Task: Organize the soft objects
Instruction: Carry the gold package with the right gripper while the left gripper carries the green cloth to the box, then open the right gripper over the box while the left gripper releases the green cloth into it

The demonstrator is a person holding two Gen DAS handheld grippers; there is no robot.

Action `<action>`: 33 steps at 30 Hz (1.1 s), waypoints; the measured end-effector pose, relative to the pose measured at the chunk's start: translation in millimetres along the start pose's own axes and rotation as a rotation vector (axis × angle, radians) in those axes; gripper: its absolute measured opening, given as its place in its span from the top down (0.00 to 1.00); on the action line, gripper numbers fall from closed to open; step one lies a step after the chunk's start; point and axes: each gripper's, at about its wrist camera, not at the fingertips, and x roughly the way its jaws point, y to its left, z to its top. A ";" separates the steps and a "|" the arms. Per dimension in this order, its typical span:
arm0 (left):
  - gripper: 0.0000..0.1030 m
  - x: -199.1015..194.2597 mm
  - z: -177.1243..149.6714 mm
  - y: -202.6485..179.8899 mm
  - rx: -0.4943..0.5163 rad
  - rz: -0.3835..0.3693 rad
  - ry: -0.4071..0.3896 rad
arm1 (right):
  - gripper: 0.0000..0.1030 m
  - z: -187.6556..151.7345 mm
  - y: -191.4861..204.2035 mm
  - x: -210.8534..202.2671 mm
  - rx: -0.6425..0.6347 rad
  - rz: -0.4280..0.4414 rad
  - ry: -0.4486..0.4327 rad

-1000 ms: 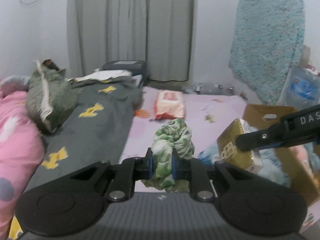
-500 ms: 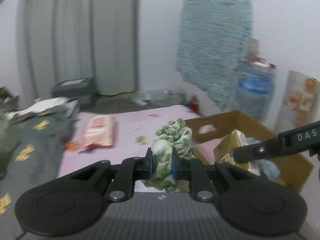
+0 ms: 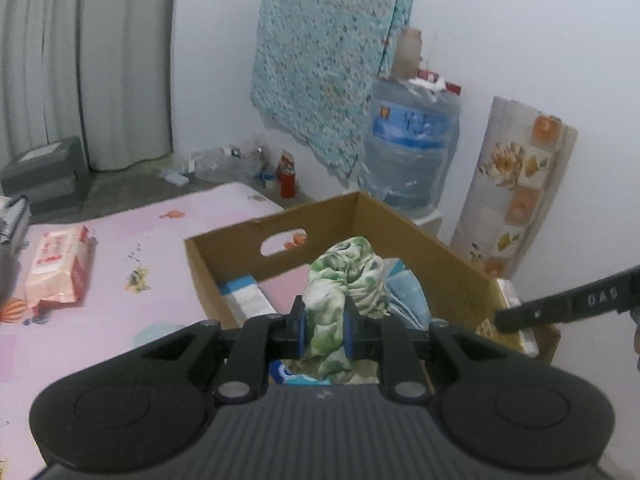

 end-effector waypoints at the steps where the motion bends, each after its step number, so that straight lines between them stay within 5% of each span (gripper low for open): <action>1: 0.82 4.0 0.0 -1.2 -0.003 -0.002 0.009 | 0.74 -0.4 -4.2 5.0 -0.009 -0.017 0.021; 6: 0.82 16.0 -3.0 -2.4 -0.009 0.004 0.038 | 0.74 1.0 -6.1 45.1 -0.132 -0.119 0.177; 11: 0.82 23.9 -2.6 -1.6 -0.011 0.024 0.059 | 0.71 -5.2 22.0 94.2 -0.403 -0.235 0.278; 16: 0.82 27.8 -1.9 -2.5 -0.001 0.034 0.070 | 0.61 -12.0 25.5 118.7 -0.374 -0.112 0.364; 21: 0.82 34.9 0.9 -14.3 0.029 0.011 0.086 | 0.55 -1.3 4.0 82.5 -0.219 -0.067 0.213; 25: 0.82 50.8 1.2 -34.4 0.060 -0.055 0.137 | 0.49 -2.6 -26.5 23.6 -0.025 -0.025 -0.001; 29: 0.82 73.3 2.4 -60.3 0.094 -0.119 0.209 | 0.45 -26.7 -52.8 -34.2 0.105 -0.021 -0.209; 33: 0.82 94.8 9.3 -91.0 0.119 -0.182 0.268 | 0.40 -57.8 -75.1 -63.8 0.204 -0.033 -0.316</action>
